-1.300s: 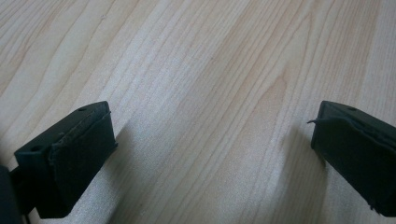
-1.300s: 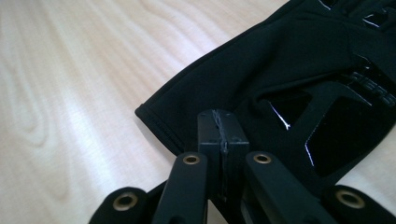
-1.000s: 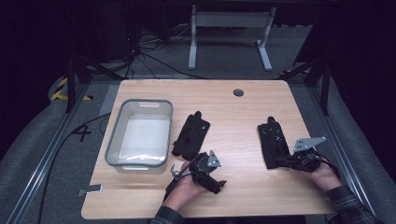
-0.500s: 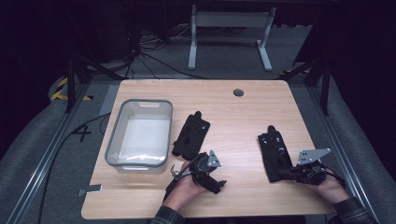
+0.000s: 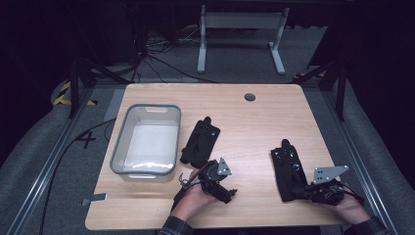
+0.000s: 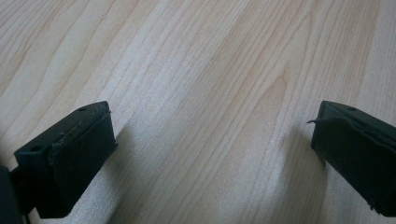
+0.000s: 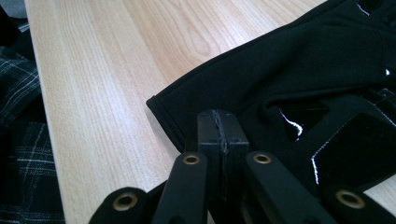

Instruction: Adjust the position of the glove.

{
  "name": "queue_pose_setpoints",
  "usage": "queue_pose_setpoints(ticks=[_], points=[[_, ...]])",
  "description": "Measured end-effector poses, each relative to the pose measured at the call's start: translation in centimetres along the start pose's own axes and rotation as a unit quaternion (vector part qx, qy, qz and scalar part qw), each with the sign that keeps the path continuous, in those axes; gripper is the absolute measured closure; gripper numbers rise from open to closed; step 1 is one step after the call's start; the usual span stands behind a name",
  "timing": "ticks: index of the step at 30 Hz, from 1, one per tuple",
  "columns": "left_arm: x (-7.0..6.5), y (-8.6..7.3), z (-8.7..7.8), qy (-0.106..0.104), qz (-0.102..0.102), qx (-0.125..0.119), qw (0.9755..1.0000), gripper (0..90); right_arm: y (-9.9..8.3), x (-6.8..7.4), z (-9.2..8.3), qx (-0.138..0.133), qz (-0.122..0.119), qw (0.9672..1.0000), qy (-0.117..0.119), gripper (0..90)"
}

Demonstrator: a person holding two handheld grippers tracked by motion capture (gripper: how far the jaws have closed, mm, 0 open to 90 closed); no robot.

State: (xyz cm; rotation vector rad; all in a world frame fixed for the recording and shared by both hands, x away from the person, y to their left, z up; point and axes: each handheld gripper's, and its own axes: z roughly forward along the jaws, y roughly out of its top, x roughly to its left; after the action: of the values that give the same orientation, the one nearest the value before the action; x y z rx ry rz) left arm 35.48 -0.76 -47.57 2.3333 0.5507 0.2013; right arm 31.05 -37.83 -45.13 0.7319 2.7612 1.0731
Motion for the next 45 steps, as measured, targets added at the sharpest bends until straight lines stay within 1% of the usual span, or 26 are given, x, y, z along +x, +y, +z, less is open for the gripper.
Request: queue_pose_setpoints(ticks=[4, 6, 8, 10, 13, 16, 17, 19, 23, 24, 25, 26, 29, 31, 34, 35, 36, 38, 40, 41, 43, 44, 45], points=[[0.0, 0.0, 0.0, 0.000, 0.000, 0.000, 1.0000, 0.0, 0.1, 0.0, -0.1, -0.003, -0.003, 1.0000, 0.002, 89.5], [0.0, 0.0, 0.0, 0.000, 0.000, 0.000, 1.0000, 0.0, 0.2, 0.0, -0.3, -0.009, -0.002, 1.0000, 0.002, 89.0], [0.0, 0.0, 0.0, 0.000, 0.000, 0.000, 1.0000, 0.0, 0.5, -0.2, -0.7, -0.022, -0.002, 0.9998, -0.003, 88.0], [0.0, 0.0, 0.0, 0.000, 0.000, 0.000, 1.0000, 0.0, 0.6, -0.3, -0.8, -0.025, 0.000, 0.9997, -0.005, 87.2], [0.0, 0.0, 0.0, 0.000, 0.000, 0.000, 1.0000, 0.0, 0.8, -1.1, -1.3, -0.034, 0.005, 0.9992, -0.021, 84.7], [0.0, 0.0, 0.0, 0.000, 0.000, 0.000, 1.0000, 0.0, 0.9, -2.2, -1.6, -0.040, 0.016, 0.9981, -0.044, 79.9], [0.0, 0.0, 0.0, 0.000, 0.000, 0.000, 1.0000, 0.0, 0.9, -2.7, -1.8, -0.042, 0.023, 0.9973, -0.056, 78.3], [0.0, 0.0, 0.0, 0.000, 0.000, 0.000, 1.0000, 0.0, 0.9, -3.5, -2.0, -0.044, 0.031, 0.9962, -0.069, 76.2], [0.0, 0.0, 0.0, 0.000, 0.000, 0.000, 1.0000, 0.0, 0.5, -5.5, -2.5, -0.050, 0.054, 0.9912, -0.110, 66.6], [0.0, 0.0, 0.0, 0.000, 0.000, 0.000, 1.0000, 0.0, 0.4, -5.8, -2.6, -0.050, 0.059, 0.9903, -0.116, 64.8], [0.0, 0.0, 0.0, 0.000, 0.000, 0.000, 1.0000, 0.0, 0.2, -6.8, -2.7, -0.052, 0.070, 0.9871, -0.134, 57.1], [0.0, 0.0, 0.0, 0.000, 0.000, 0.000, 1.0000, 0.0, 0.2, -6.8, -2.7, -0.052, 0.070, 0.9871, -0.134, 57.1], [0.0, 0.0, 0.0, 0.000, 0.000, 0.000, 1.0000, 0.0, -0.3, -7.9, -2.7, -0.054, 0.087, 0.9825, -0.155, 45.7], [0.0, 0.0, 0.0, 0.000, 0.000, 0.000, 1.0000, 0.0, -0.6, -8.6, -2.6, -0.052, 0.101, 0.9799, -0.164, 37.8], [0.0, 0.0, 0.0, -0.001, 0.001, 0.000, 1.0000, 0.0, -1.2, -9.5, -2.3, -0.046, 0.116, 0.9761, -0.178, 29.1], [0.0, 0.0, 0.0, -0.001, 0.001, 0.000, 1.0000, 0.0, -1.3, -9.6, -2.2, -0.047, 0.119, 0.9756, -0.178, 26.7], [0.0, 0.0, 0.0, -0.001, 0.001, 0.000, 1.0000, 0.0, -1.5, -9.8, -2.0, -0.046, 0.120, 0.9743, -0.185, 22.9], [0.0, 0.0, 0.0, 0.000, 0.001, 0.001, 1.0000, 0.0, -1.7, -9.9, -1.7, -0.043, 0.123, 0.9730, -0.191, 19.3], [0.0, 0.2, -0.1, 0.003, -0.003, 0.008, 1.0000, 0.1, -1.9, -10.0, -1.5, -0.040, 0.122, 0.9726, -0.194, 16.1], [0.0, 0.3, -0.2, 0.005, -0.008, 0.009, 0.9999, 1.8, -2.0, -10.0, -1.5, -0.046, 0.125, 0.9720, -0.194, 15.6], [0.1, 0.4, -0.4, 0.009, -0.014, 0.011, 0.9998, 5.9, -2.1, -10.0, -1.4, -0.049, 0.123, 0.9722, -0.193, 15.1], [0.2, 0.5, -0.6, 0.005, -0.027, 0.010, 0.9996, 9.8, -2.1, -10.1, -1.4, -0.049, 0.123, 0.9722, -0.193, 14.8], [0.3, 0.6, -0.7, 0.005, -0.033, 0.013, 0.9994, 13.5, -2.1, -10.0, -1.4, -0.049, 0.123, 0.9722, -0.193, 14.7]])
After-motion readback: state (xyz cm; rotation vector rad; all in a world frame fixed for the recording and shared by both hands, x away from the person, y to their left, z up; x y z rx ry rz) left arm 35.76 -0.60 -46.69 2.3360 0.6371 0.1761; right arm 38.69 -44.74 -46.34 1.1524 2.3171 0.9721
